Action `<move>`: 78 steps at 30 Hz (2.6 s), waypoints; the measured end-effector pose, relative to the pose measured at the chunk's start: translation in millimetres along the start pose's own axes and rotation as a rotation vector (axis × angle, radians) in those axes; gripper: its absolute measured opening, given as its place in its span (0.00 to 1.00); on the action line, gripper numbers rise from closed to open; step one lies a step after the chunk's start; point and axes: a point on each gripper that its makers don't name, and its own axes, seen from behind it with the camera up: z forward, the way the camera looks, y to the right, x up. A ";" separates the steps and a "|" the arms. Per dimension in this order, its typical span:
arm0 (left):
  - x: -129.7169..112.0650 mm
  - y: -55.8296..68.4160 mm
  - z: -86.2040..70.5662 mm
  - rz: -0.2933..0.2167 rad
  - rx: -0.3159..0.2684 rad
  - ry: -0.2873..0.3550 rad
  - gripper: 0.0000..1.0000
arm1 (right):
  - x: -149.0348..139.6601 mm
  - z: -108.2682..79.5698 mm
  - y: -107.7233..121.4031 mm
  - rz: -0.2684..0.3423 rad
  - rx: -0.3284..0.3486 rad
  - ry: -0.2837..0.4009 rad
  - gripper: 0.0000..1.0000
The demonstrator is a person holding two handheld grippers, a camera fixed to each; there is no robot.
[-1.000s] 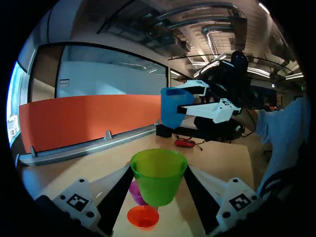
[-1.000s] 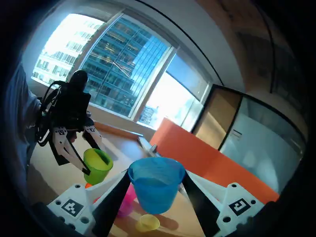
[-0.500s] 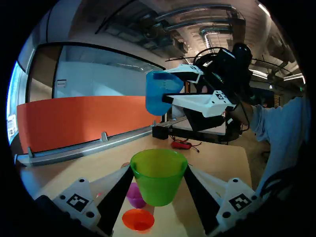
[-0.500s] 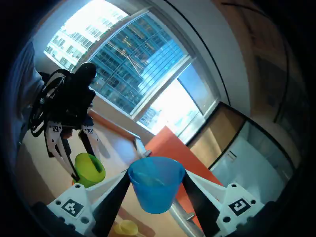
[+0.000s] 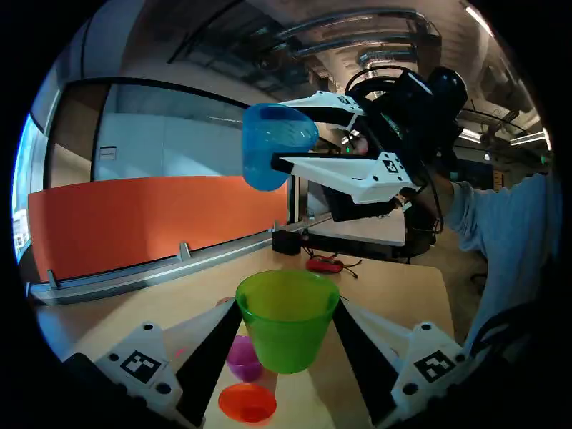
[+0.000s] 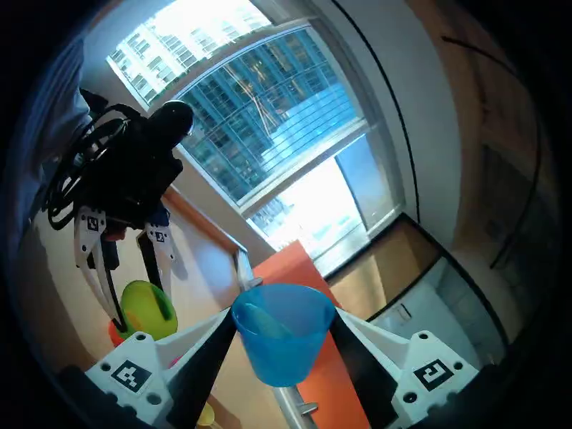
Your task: Pour water
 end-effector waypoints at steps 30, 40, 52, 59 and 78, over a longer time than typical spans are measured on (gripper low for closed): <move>2.3 1.6 4.5 0.002 -0.015 0.003 0.87 | 6.0 10.0 17.0 -0.245 -0.033 -0.013 0.92; 0.0 1.0 6.7 0.006 -0.016 -0.001 0.87 | 11.4 9.1 26.0 -0.310 -0.055 -0.014 0.92; 2.0 2.8 7.5 0.010 -0.019 -0.001 0.87 | 15.8 8.4 36.3 -0.380 -0.074 -0.015 0.92; 2.4 2.4 7.6 0.012 -0.017 -0.002 0.87 | 20.3 8.9 40.9 -0.417 -0.081 -0.013 0.92; 4.7 3.5 8.1 0.005 -0.023 0.005 0.87 | 30.3 15.4 50.7 -0.548 -0.094 -0.021 0.92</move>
